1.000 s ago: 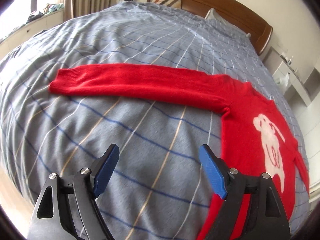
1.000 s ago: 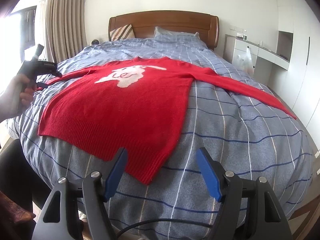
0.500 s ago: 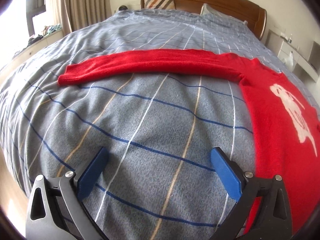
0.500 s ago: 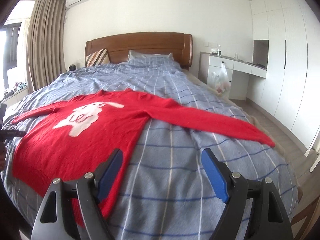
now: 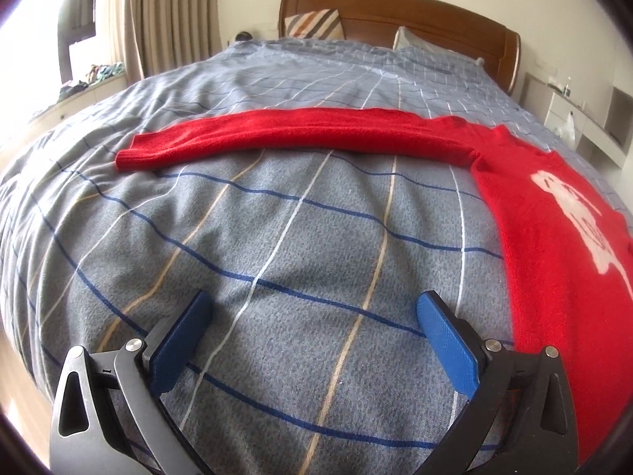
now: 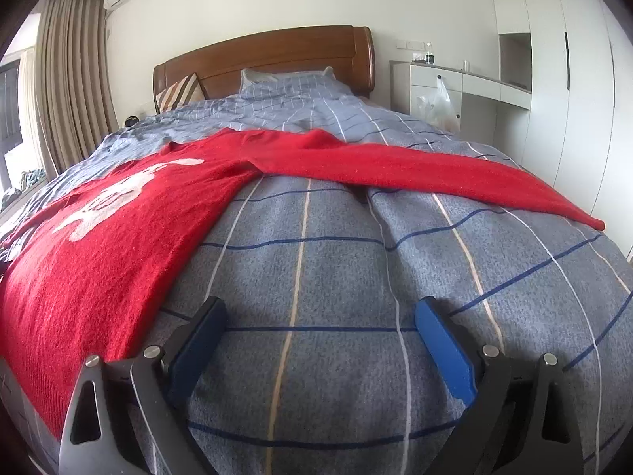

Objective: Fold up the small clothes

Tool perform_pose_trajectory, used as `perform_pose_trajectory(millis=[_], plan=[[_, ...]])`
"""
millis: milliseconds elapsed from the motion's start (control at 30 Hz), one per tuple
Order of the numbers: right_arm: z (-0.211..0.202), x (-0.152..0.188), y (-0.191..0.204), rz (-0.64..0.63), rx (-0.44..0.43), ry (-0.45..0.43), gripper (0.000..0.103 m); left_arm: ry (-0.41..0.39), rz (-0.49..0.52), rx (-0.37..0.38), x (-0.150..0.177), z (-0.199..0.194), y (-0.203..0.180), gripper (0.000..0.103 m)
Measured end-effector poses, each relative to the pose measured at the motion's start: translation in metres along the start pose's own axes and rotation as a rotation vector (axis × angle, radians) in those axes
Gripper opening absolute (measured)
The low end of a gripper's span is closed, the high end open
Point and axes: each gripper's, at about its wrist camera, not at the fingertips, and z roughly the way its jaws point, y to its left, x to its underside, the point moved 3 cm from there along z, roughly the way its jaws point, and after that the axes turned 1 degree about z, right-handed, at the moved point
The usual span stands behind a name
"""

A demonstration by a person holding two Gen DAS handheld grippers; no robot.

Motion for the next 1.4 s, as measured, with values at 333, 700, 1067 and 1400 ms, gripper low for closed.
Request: perform_pose_trajectory(millis=[333,700,1067,1400], plan=[[0.0017,0.0012,-0.0002,0.001,-0.017,-0.017,0.097,-0.007,0.010,-0.005,0.0021,0.0002,-0.0015,0.103],[0.0003,0.0028,-0.0005,-0.001,-0.016,-0.016,0.097,-0.008,0.011,-0.006,0.0031,-0.0002,-0.0021,0.103],[0.0006,0.0022,-0.0001,-0.002,-0.015,-0.016,0.097,-0.005,0.011,-0.006,0.0040,-0.0003,-0.0025,0.103],[0.0005,0.0022,0.0003,-0.003,-0.014,-0.015,0.097,-0.004,0.012,-0.006,0.0037,-0.0003,-0.0025,0.103]])
